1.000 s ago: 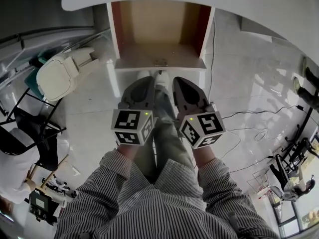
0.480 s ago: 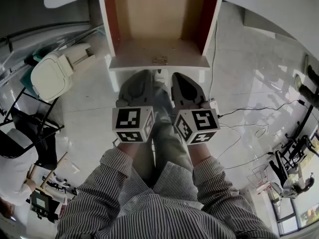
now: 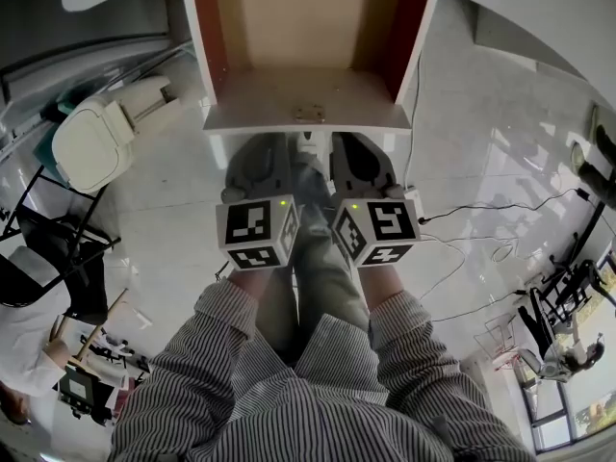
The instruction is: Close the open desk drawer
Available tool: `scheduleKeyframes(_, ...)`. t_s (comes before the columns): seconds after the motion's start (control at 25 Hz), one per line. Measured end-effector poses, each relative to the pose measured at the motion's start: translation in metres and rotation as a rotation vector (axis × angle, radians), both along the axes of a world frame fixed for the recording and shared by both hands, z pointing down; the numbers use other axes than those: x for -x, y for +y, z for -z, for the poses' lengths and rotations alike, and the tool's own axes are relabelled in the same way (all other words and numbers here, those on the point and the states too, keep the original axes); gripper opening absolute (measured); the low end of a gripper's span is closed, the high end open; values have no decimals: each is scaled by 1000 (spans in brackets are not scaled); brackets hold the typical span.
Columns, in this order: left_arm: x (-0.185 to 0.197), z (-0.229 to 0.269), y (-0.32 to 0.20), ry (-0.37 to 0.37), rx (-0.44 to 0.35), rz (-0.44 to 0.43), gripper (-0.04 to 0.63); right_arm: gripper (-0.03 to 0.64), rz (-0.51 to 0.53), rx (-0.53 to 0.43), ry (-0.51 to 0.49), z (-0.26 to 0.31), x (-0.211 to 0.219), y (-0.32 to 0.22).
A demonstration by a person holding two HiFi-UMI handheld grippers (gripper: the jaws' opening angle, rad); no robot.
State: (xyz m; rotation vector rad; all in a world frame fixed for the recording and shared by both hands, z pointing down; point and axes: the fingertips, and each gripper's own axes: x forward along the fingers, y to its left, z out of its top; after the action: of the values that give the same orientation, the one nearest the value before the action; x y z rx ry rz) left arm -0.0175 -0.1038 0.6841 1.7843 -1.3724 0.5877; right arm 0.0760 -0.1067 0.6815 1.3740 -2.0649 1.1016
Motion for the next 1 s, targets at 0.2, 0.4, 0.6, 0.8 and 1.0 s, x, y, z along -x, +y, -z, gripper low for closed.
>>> scheduleKeyframes(0.2, 6, -4, -2, -28, -16, 20, 12, 17, -17, -21, 20, -5, -3, -4)
scheduleKeyframes(0.4, 4, 1, -3, -20, -28, 27, 12, 17, -37, -35, 17, -2, -6, -6)
scheduleKeyframes(0.6, 2, 4, -10, 13, -47, 39, 12, 17, -42, -21, 5, -3, -4, -6)
scheduleKeyframes(0.8, 3, 4, -9, -1, -43, 14, 12, 17, -28, 3, 9, -2, -4, -7)
scheduleKeyframes(1.0, 3, 6, -9, -4, -36, -4, 12, 16, -42, 19, -10, 1, -5, -5)
